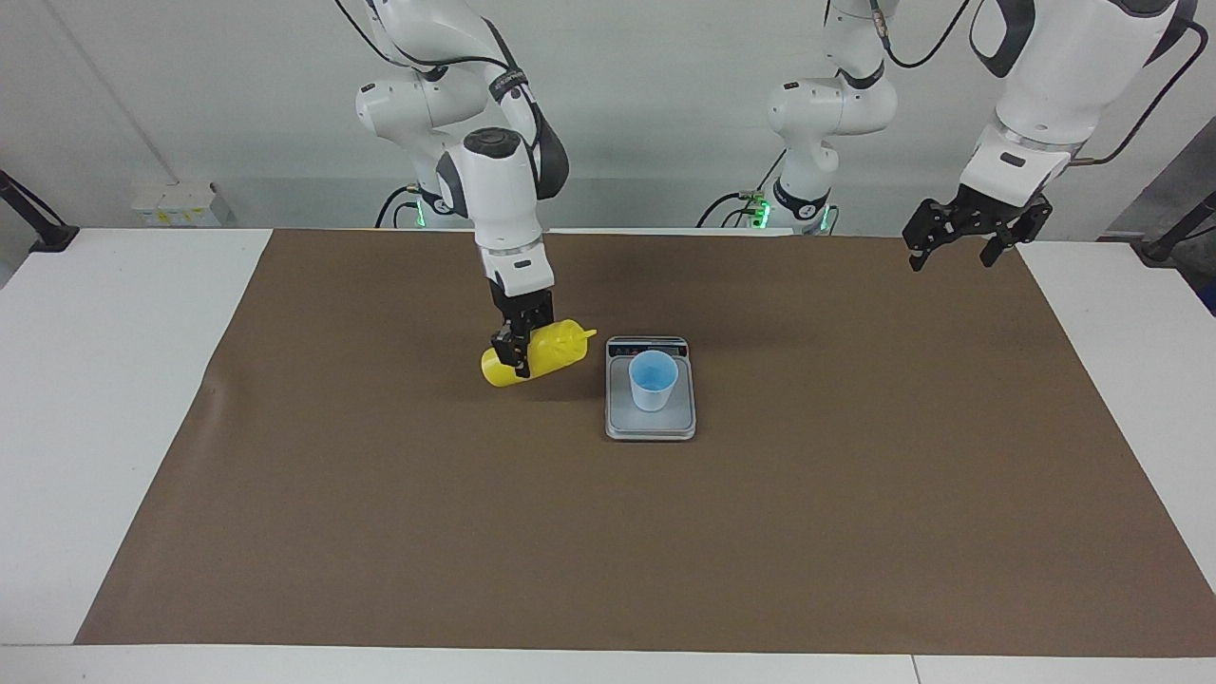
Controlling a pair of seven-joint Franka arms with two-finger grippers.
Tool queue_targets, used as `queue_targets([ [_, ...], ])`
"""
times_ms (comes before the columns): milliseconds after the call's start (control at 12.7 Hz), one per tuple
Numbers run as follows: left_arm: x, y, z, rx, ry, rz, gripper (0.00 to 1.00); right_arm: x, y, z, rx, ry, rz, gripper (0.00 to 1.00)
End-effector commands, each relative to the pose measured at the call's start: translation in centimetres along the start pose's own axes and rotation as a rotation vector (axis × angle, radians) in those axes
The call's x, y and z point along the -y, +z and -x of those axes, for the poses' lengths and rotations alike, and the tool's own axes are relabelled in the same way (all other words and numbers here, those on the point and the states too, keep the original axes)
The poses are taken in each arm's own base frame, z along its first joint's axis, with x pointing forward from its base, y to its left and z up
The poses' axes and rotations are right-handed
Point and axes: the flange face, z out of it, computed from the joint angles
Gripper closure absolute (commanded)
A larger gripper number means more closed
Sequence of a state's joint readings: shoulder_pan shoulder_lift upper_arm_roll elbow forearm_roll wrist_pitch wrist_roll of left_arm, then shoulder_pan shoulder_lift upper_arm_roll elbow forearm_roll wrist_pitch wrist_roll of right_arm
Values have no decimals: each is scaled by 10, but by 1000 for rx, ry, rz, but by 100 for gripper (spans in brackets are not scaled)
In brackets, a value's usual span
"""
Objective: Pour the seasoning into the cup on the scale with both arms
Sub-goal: 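Lift the yellow bottle with the right gripper toward the cup, then tilt the yellow bottle nozzle down over the blue cup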
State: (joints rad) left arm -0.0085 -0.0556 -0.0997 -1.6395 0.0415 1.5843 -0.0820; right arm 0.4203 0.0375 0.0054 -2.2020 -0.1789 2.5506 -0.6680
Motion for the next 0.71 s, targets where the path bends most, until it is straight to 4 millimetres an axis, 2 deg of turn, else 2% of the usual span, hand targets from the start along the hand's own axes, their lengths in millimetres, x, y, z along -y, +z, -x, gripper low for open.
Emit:
queue_targets([
  [0, 4, 0, 9, 4, -8, 12, 0, -7, 0, -11, 60, -61, 48, 100],
  [393, 4, 0, 9, 4, -8, 12, 0, -6, 8, -44, 158, -189, 110, 100],
  [629, 4, 0, 9, 4, -8, 12, 0, -9, 10, -43, 209, -252, 149, 100],
])
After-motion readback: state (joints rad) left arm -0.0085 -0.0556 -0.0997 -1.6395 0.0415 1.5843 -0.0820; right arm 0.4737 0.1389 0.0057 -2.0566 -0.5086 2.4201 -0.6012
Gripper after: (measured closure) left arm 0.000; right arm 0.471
